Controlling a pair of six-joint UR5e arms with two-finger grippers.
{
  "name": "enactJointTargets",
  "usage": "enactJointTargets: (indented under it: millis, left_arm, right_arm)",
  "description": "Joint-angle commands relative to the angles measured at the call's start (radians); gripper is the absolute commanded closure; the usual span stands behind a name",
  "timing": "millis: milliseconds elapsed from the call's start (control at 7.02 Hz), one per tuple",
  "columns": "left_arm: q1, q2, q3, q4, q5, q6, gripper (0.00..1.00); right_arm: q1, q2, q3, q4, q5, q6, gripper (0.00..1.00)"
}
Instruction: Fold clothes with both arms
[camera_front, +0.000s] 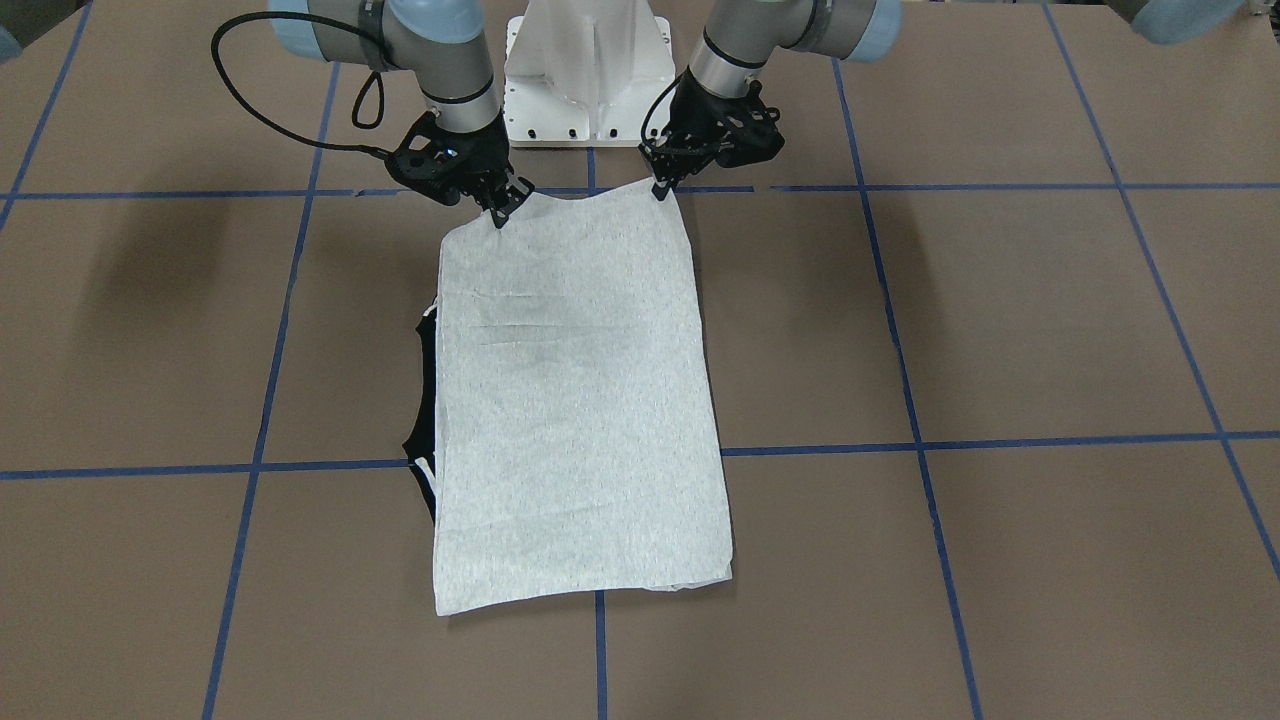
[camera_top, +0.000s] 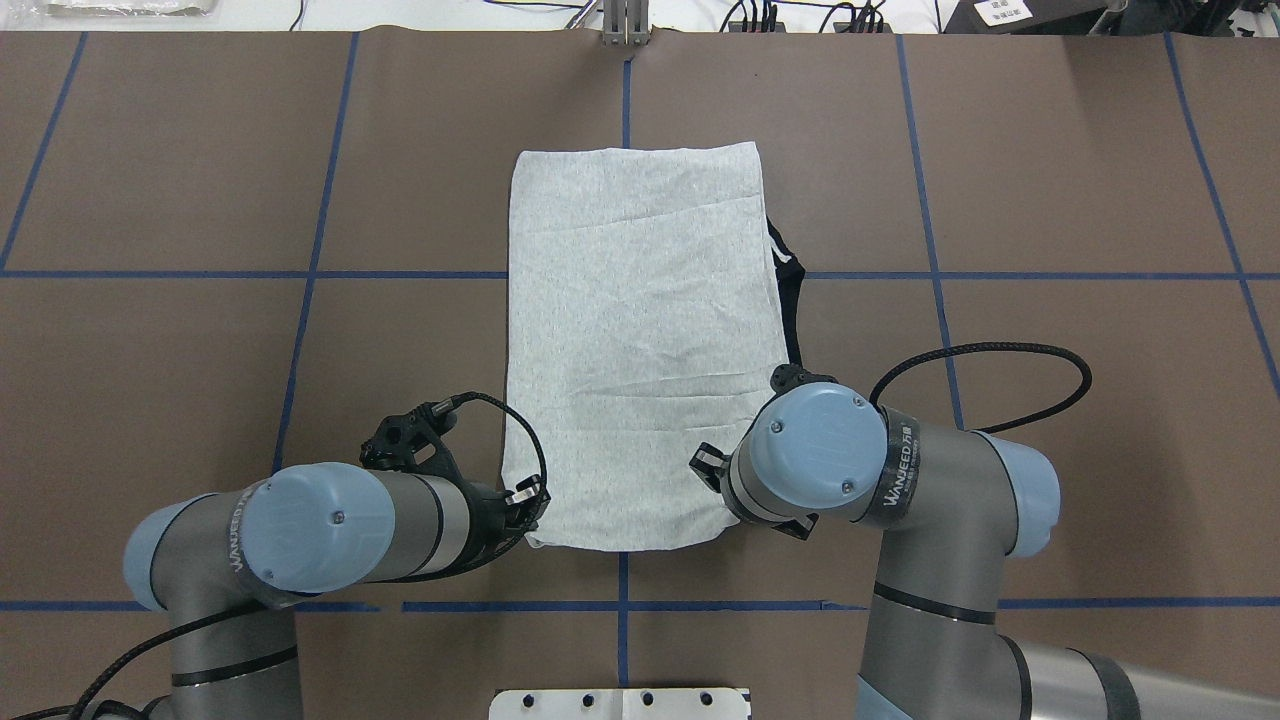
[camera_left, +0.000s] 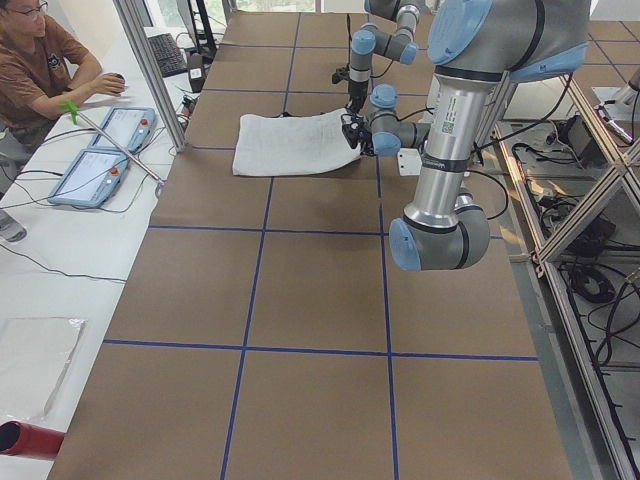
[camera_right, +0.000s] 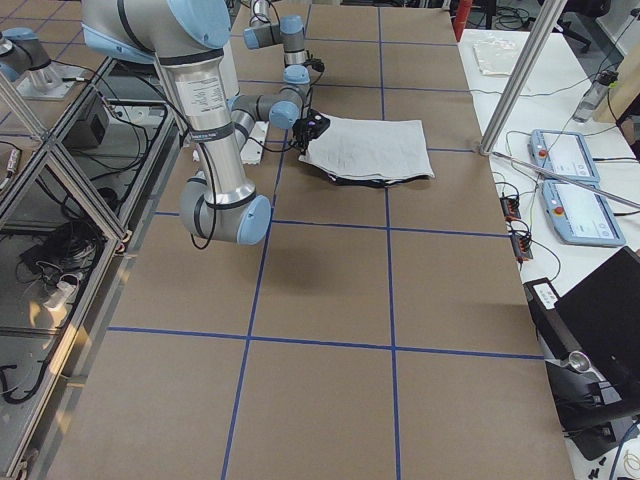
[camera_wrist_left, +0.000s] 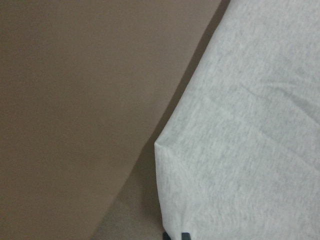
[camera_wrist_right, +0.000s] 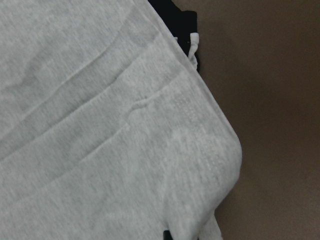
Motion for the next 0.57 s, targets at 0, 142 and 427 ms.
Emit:
enactJointTargets:
  millis: [0,142,427]
  left_arm:
    - [0.086,0.002,-0.182,0.148,0.000,-0.012,1.00]
    - [0.118,0.002,-0.264,0.231,-0.002,-0.020,1.00]
    - [0.161,0.000,-0.421,0.421,-0.008,-0.049,1.00]
  right_arm:
    - [-0.020,-0.038,0.107,0.000,0.078,-0.003,1.00]
    - [-0.026,-0.054,0.164,-0.001,0.133,-0.001,1.00]
    - [-0.028,-0.095,0.279,-0.001,0.230,-0.001,1.00]
